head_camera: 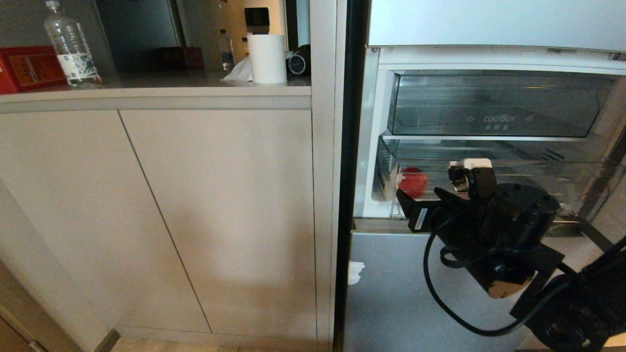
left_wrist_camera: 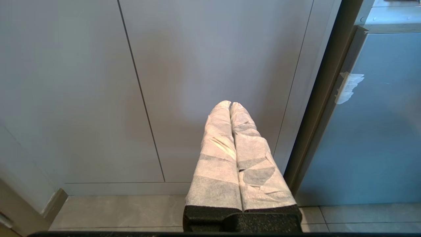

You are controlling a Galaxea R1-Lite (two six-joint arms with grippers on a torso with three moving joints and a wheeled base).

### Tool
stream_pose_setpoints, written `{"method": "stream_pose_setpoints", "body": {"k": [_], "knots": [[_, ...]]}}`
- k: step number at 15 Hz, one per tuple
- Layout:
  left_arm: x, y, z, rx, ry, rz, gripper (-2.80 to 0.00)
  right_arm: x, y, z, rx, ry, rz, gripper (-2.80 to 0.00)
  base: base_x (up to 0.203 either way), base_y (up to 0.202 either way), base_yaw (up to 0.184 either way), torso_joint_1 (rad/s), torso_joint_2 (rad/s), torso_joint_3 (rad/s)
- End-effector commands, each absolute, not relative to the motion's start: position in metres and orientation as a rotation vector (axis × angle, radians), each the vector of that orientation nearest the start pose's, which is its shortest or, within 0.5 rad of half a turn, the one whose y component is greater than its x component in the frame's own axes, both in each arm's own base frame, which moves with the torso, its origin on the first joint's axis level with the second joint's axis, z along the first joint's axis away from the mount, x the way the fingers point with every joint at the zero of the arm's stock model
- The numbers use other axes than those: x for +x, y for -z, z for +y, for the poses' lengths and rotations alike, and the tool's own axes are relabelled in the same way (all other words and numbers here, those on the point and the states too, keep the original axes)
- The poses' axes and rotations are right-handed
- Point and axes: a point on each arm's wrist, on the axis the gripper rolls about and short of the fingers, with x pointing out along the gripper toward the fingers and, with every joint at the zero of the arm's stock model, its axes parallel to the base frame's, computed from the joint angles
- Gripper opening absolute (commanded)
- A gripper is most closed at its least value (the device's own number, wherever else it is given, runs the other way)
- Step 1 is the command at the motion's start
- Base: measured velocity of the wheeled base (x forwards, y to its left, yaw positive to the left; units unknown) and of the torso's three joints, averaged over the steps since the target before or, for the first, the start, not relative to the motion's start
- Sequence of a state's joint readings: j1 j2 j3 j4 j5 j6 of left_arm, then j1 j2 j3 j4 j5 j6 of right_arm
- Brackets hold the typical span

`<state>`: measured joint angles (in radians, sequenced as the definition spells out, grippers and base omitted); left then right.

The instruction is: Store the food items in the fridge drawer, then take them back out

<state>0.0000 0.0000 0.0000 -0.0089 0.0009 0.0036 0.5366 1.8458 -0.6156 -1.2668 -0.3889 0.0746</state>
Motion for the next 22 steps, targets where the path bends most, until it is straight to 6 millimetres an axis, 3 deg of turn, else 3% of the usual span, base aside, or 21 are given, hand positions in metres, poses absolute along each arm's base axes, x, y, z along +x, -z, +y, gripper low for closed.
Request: {"method": "stream_pose_setpoints", "body": {"k": [1, 2, 5, 9, 11, 16, 19, 22], "knots": [[-0.023, -0.076, 0.0, 0.004, -0.002, -0.007, -2.8, 0.247, -0.172, 0.139, 0.113, -0.156, -0.073, 0.0, 0.0, 0.0, 0.0, 0.0, 0.0, 0.0], [-0.023, -0.076, 0.0, 0.003, -0.002, -0.006, -2.8, 0.238, -0.181, 0.134, 0.118, -0.155, -0.087, -2.8, 0.0, 0.0, 0.0, 0.0, 0.0, 0.0], [-0.023, -0.076, 0.0, 0.003, -0.002, -0.006, -2.8, 0.228, -0.207, 0.114, 0.098, -0.113, -0.054, -2.8, 0.0, 0.0, 0.0, 0.0, 0.0, 0.0], [-0.023, -0.076, 0.0, 0.003, -0.001, -0.006, -2.8, 0.257, -0.253, 0.087, 0.052, -0.05, 0.069, -2.8, 0.0, 0.0, 0.0, 0.0, 0.0, 0.0], [-0.023, -0.076, 0.0, 0.003, -0.002, -0.007, -2.8, 0.279, -0.265, 0.079, 0.035, -0.041, 0.152, -2.8, 0.0, 0.0, 0.0, 0.0, 0.0, 0.0], [-0.023, -0.076, 0.0, 0.004, -0.002, -0.007, -2.8, 0.352, -0.253, 0.072, 0.045, 0.006, 0.298, -2.8, 0.0, 0.0, 0.0, 0.0, 0.0, 0.0], [-0.023, -0.076, 0.0, 0.005, -0.002, -0.008, -2.8, 0.376, -0.253, 0.07, 0.076, 0.025, 0.352, -2.8, 0.0, 0.0, 0.0, 0.0, 0.0, 0.0], [-0.023, -0.076, 0.0, 0.003, -0.002, -0.008, -2.8, 0.384, -0.255, 0.067, 0.093, 0.032, 0.434, -2.8, 0.0, 0.0, 0.0, 0.0, 0.0, 0.0]]}}
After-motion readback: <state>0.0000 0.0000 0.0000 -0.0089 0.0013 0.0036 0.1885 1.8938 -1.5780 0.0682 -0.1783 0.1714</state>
